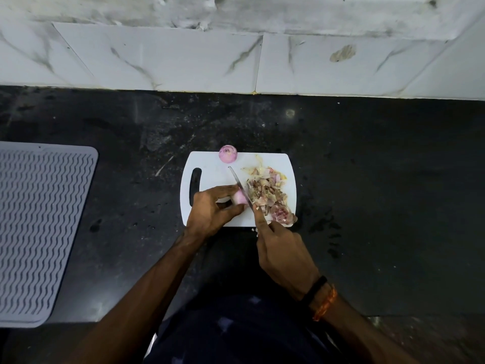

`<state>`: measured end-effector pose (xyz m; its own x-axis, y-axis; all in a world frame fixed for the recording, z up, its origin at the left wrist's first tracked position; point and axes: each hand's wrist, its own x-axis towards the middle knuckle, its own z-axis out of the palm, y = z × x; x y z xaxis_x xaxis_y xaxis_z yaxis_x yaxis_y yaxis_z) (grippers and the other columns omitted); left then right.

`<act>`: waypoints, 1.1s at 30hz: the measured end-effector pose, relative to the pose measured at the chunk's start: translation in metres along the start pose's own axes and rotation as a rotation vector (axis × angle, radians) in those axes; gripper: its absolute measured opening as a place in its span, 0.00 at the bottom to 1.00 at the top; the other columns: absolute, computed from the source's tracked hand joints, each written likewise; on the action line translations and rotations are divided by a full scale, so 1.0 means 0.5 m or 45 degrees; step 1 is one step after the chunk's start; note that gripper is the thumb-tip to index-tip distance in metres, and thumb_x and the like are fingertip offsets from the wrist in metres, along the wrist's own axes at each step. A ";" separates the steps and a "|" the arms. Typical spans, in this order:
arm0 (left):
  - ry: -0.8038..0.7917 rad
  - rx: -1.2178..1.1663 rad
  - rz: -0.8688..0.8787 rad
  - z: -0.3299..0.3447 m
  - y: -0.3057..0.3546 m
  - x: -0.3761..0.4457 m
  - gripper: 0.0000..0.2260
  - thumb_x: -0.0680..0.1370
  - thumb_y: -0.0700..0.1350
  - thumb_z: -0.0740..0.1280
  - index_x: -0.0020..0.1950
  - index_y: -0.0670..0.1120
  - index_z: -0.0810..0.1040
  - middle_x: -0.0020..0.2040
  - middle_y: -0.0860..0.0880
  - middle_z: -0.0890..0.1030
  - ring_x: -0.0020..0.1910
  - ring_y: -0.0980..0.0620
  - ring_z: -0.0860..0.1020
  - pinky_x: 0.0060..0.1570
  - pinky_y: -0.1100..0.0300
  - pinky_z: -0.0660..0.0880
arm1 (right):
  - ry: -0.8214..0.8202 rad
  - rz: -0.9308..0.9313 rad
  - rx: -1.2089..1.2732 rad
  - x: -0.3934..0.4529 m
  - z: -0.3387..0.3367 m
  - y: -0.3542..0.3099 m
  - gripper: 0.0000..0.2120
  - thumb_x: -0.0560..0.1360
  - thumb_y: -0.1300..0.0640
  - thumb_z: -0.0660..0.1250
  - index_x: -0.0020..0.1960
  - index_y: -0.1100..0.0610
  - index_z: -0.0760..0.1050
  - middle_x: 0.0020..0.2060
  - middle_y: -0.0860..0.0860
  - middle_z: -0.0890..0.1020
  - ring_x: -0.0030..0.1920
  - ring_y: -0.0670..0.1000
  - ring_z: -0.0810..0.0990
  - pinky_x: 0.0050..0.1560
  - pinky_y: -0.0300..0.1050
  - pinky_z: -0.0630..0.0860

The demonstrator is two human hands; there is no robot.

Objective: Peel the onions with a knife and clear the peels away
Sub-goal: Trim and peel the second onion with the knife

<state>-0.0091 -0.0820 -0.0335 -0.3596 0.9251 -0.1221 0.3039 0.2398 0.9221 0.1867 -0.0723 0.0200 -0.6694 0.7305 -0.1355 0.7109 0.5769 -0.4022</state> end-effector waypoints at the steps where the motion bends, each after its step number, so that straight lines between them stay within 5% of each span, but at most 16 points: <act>1: -0.009 -0.011 0.002 0.001 0.000 0.000 0.21 0.70 0.42 0.80 0.63 0.43 0.83 0.54 0.66 0.81 0.55 0.66 0.81 0.55 0.66 0.79 | -0.006 -0.004 -0.003 0.002 -0.001 -0.001 0.29 0.80 0.53 0.52 0.80 0.58 0.58 0.44 0.57 0.79 0.35 0.57 0.77 0.33 0.48 0.69; 7: -0.012 -0.006 0.047 0.004 -0.007 0.000 0.19 0.72 0.43 0.79 0.62 0.42 0.83 0.61 0.49 0.83 0.59 0.57 0.82 0.58 0.58 0.80 | 0.020 0.004 -0.147 0.023 0.005 -0.010 0.27 0.73 0.57 0.62 0.72 0.62 0.71 0.35 0.56 0.79 0.26 0.55 0.75 0.27 0.42 0.63; 14: 0.051 -0.078 -0.002 0.007 -0.010 -0.003 0.18 0.70 0.41 0.80 0.59 0.42 0.85 0.57 0.51 0.85 0.57 0.58 0.82 0.57 0.56 0.81 | 0.089 0.017 -0.137 0.035 0.012 -0.019 0.27 0.73 0.59 0.62 0.71 0.62 0.71 0.38 0.60 0.81 0.29 0.60 0.79 0.26 0.49 0.75; 18: 0.036 -0.069 -0.006 0.003 -0.011 -0.003 0.17 0.71 0.43 0.80 0.59 0.43 0.85 0.57 0.51 0.85 0.56 0.58 0.82 0.57 0.56 0.81 | 0.095 -0.009 -0.181 0.017 0.015 -0.009 0.30 0.70 0.58 0.64 0.72 0.62 0.70 0.35 0.57 0.80 0.25 0.56 0.76 0.23 0.43 0.67; 23: 0.041 -0.053 0.068 0.009 -0.014 -0.010 0.15 0.72 0.43 0.79 0.57 0.43 0.86 0.56 0.50 0.85 0.56 0.55 0.83 0.55 0.52 0.82 | 0.119 0.004 -0.167 0.045 0.028 -0.008 0.30 0.71 0.61 0.67 0.73 0.62 0.69 0.38 0.61 0.81 0.29 0.61 0.79 0.26 0.49 0.74; 33: 0.061 -0.123 0.031 0.011 -0.017 -0.011 0.14 0.69 0.39 0.81 0.54 0.42 0.85 0.54 0.49 0.85 0.56 0.52 0.83 0.54 0.49 0.82 | 0.141 0.013 -0.108 0.029 0.040 -0.001 0.30 0.71 0.59 0.63 0.74 0.61 0.68 0.35 0.58 0.79 0.25 0.57 0.75 0.23 0.45 0.68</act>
<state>-0.0047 -0.0874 -0.0426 -0.3955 0.9147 -0.0837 0.2273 0.1857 0.9559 0.1724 -0.0693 0.0002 -0.6375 0.7696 -0.0364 0.7364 0.5948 -0.3224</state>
